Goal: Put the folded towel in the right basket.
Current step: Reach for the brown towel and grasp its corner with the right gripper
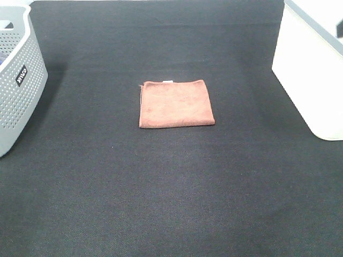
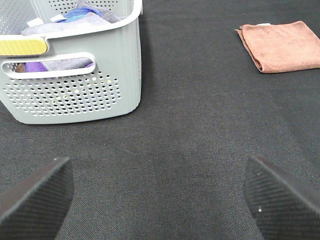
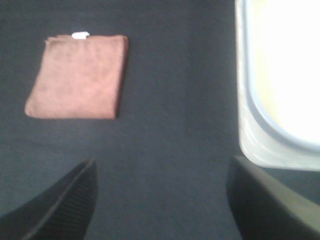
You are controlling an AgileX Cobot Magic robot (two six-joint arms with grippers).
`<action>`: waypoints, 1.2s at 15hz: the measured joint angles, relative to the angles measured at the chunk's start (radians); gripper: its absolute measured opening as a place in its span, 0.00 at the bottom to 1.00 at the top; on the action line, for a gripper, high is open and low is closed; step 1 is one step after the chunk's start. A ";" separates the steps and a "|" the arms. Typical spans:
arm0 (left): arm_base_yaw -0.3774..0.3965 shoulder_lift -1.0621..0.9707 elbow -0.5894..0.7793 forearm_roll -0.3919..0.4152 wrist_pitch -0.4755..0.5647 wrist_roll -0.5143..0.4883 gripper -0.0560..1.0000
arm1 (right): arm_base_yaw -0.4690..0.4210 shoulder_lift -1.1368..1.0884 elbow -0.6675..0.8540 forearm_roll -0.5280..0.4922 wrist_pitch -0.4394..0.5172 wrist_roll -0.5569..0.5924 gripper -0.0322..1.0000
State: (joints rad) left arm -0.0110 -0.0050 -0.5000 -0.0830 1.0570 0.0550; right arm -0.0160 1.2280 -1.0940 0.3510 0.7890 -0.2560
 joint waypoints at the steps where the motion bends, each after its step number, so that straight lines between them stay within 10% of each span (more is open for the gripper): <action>1: 0.000 0.000 0.000 0.000 0.000 0.000 0.88 | 0.001 0.050 -0.032 0.035 0.000 -0.016 0.69; 8: 0.000 0.000 0.000 0.000 0.000 0.000 0.88 | 0.291 0.399 -0.252 0.063 -0.012 0.034 0.69; 18: 0.000 0.000 0.000 0.000 0.000 0.000 0.88 | 0.295 0.951 -0.723 0.113 0.157 0.108 0.66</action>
State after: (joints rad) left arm -0.0110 -0.0050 -0.5000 -0.0830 1.0570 0.0550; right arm 0.2790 2.1790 -1.8170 0.4640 0.9460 -0.1480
